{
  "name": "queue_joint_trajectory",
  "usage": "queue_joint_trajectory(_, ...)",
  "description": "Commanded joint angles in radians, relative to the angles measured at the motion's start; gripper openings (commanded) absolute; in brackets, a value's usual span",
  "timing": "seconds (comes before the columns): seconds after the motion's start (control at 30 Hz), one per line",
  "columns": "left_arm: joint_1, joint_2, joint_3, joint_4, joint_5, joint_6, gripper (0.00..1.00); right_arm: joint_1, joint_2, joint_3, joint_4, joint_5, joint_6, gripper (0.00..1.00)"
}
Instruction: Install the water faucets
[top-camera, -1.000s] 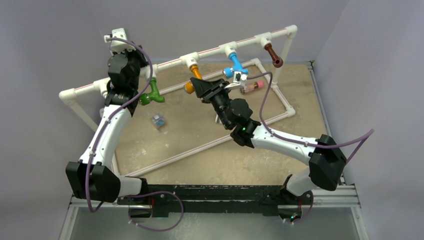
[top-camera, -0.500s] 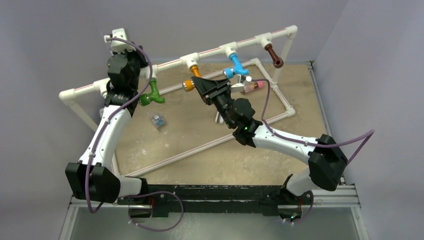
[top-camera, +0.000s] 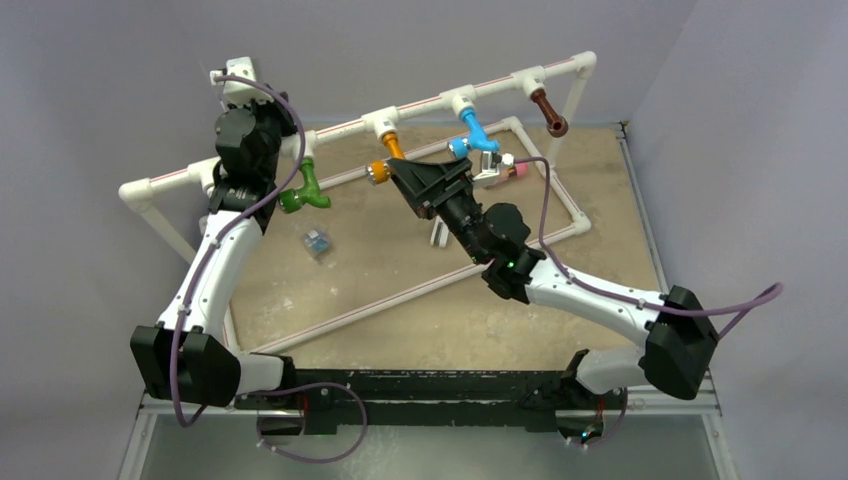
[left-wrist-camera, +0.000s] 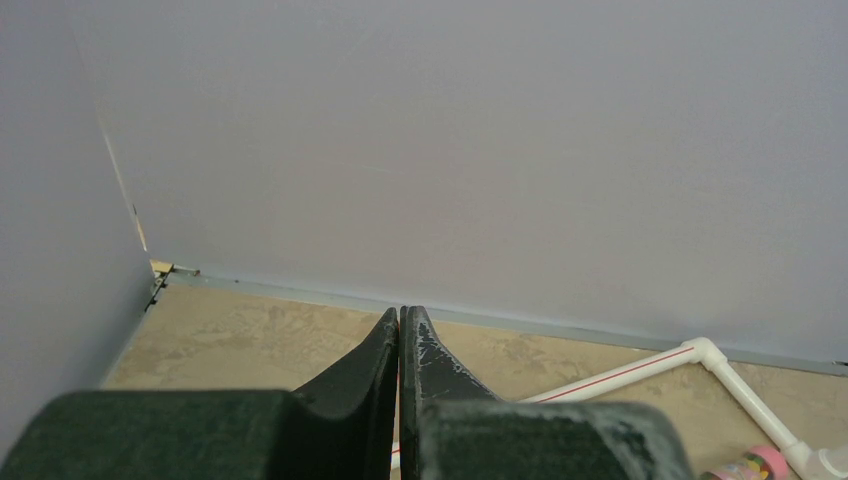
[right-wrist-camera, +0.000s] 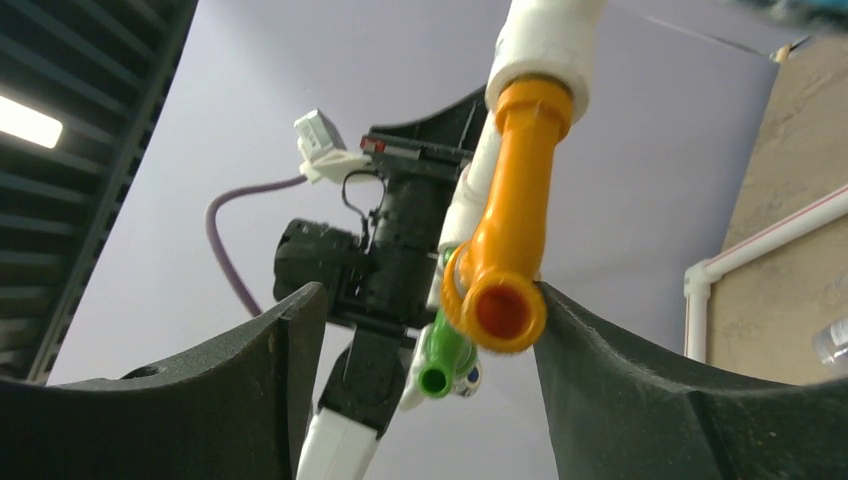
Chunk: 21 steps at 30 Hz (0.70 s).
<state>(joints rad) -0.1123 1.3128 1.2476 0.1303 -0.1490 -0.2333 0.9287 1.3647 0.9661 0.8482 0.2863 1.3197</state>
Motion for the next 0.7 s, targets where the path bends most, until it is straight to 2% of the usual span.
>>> queue_joint_trajectory(0.0, 0.000, 0.070, -0.078, -0.232, 0.031, -0.006, 0.00, 0.019, -0.094, 0.005, -0.001, -0.065, -0.048, 0.75)
queue_joint_trajectory(0.23, 0.000, 0.069, -0.079, -0.232, 0.035, -0.009, 0.00, 0.015, -0.207, -0.050, -0.140, 0.019, -0.204, 0.75)
queue_joint_trajectory(0.43, 0.000, 0.070, -0.079, -0.233, 0.034, -0.009, 0.00, 0.013, -0.259, 0.025, -0.325, 0.033, -0.495, 0.80)
queue_joint_trajectory(0.67, 0.000, 0.074, -0.079, -0.232, 0.032, -0.009, 0.00, 0.013, -0.292, 0.153, -0.479, 0.020, -0.966, 0.77)
